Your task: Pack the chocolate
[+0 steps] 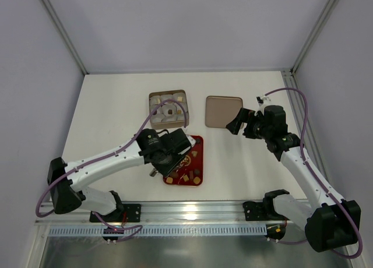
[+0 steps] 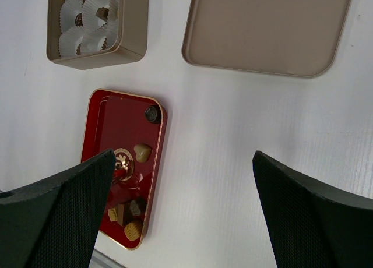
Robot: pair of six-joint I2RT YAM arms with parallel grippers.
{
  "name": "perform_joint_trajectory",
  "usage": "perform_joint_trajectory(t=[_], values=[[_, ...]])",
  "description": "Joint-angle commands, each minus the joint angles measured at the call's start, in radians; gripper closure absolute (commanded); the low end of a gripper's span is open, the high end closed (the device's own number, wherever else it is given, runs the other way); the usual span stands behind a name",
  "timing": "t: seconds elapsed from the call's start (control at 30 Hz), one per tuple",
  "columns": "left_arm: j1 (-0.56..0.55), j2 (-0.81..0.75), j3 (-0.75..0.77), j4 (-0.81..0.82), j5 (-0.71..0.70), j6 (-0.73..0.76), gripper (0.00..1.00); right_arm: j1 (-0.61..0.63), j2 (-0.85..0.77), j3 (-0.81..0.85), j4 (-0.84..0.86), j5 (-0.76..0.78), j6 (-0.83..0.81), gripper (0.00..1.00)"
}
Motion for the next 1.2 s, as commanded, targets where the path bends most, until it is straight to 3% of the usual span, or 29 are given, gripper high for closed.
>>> perform_joint_trajectory(t=[0.0,0.53,0.9,1.17], values=[[-0.004,0.002,0.044,-0.002,-0.044,-0.010,0.64,0.006,-0.019,0.024,0.020,0.010,-0.018,0.00],[-0.004,0.019,0.038,0.008,-0.013,-0.004,0.64,0.006,-0.019,0.027,0.017,0.009,-0.019,0.00],[-0.004,0.023,0.039,0.005,-0.016,-0.001,0.75,0.006,-0.016,0.027,0.017,0.006,-0.019,0.00],[-0.002,0.002,0.073,0.002,-0.062,-0.014,0.77,0.006,-0.016,0.027,0.017,0.007,-0.019,0.00]])
